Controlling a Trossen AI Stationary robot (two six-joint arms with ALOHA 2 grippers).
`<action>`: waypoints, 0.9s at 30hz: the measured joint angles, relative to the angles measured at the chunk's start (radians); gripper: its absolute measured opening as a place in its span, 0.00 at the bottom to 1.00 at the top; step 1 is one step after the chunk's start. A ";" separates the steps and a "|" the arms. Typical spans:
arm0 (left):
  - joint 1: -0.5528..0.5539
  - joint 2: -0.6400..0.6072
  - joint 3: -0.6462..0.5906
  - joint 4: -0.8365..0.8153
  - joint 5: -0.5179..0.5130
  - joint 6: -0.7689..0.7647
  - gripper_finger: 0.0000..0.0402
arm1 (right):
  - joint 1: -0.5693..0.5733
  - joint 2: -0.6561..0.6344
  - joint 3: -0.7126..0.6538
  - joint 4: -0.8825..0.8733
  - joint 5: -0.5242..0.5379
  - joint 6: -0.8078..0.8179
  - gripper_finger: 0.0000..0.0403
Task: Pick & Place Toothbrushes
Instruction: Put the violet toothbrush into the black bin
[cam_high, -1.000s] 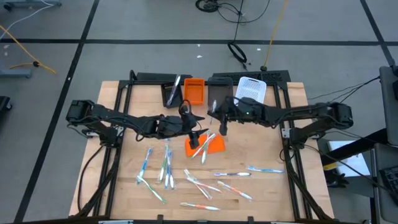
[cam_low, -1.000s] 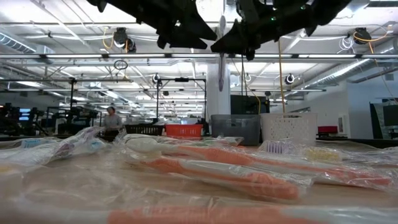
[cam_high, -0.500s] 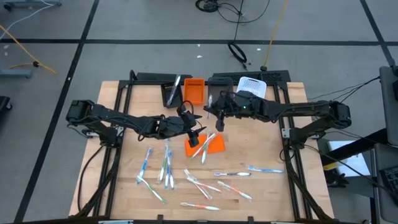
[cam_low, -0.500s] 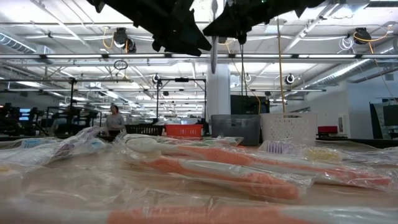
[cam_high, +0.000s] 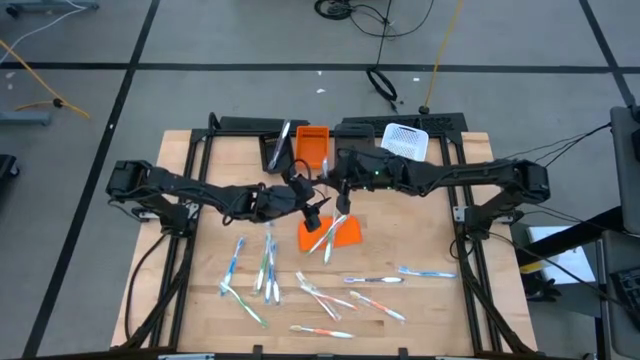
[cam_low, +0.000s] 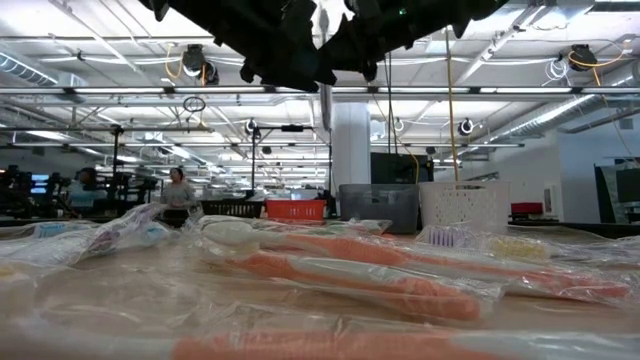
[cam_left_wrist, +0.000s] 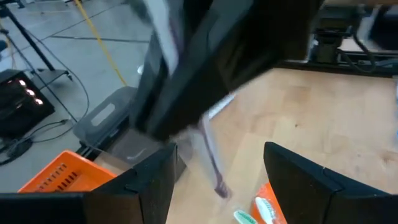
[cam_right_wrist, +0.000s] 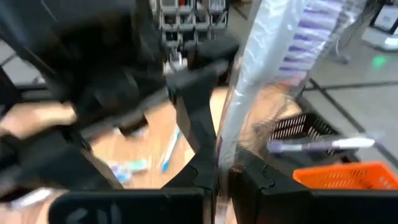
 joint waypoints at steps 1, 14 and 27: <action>0.004 0.000 0.000 -0.001 0.000 -0.007 0.61 | 0.000 -0.001 0.001 0.008 0.000 -0.002 0.03; 0.037 0.000 0.000 0.004 0.001 -0.091 0.34 | 0.002 0.000 0.001 0.030 -0.024 -0.005 0.03; 0.036 0.000 0.000 -0.017 0.026 -0.094 0.02 | 0.002 0.000 -0.001 0.012 -0.027 -0.011 0.13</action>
